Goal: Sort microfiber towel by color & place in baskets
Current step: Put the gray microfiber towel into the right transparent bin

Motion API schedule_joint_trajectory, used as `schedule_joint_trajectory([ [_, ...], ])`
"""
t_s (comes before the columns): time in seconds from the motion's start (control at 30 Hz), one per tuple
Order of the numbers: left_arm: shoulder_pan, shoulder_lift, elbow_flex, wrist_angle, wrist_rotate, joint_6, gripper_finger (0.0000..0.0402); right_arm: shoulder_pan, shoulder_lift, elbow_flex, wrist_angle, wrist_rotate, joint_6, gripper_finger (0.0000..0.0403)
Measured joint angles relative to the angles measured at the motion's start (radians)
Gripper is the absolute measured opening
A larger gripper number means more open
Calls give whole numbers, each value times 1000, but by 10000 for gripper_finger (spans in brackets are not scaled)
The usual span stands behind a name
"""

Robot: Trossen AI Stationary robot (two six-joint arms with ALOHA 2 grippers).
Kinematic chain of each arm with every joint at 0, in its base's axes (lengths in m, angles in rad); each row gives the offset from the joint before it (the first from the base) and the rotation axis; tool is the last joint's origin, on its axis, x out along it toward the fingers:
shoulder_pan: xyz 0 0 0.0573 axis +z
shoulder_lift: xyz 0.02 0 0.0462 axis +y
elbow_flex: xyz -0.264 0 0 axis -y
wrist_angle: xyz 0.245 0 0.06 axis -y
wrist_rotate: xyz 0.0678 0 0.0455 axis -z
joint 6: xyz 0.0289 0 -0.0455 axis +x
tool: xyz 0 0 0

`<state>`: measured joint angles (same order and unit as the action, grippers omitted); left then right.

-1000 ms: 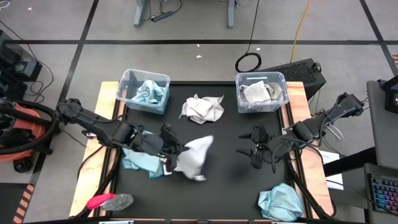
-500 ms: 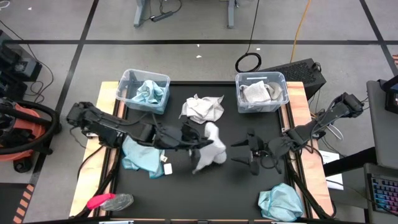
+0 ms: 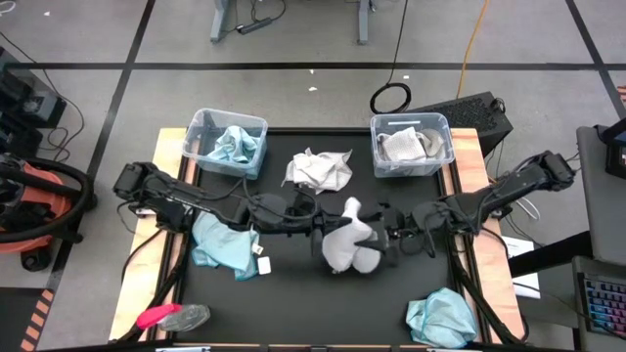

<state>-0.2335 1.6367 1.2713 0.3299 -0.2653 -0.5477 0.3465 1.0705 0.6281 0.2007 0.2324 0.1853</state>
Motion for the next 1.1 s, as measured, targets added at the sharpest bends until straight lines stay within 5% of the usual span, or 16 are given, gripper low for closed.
schedule_joint_trajectory([
  [0.4, 0, 0, 0, 6, 10, -154, 6, -25, 179, -1, 138, -26, 12, 243],
  [0.97, -1, 0, 0, -15, 29, -338, 10, -25, 185, -1, 92, -33, -79, 15],
  [1.1, -2, 0, -1, -31, 29, -381, 10, -24, 185, -1, 85, -66, -93, 9],
])
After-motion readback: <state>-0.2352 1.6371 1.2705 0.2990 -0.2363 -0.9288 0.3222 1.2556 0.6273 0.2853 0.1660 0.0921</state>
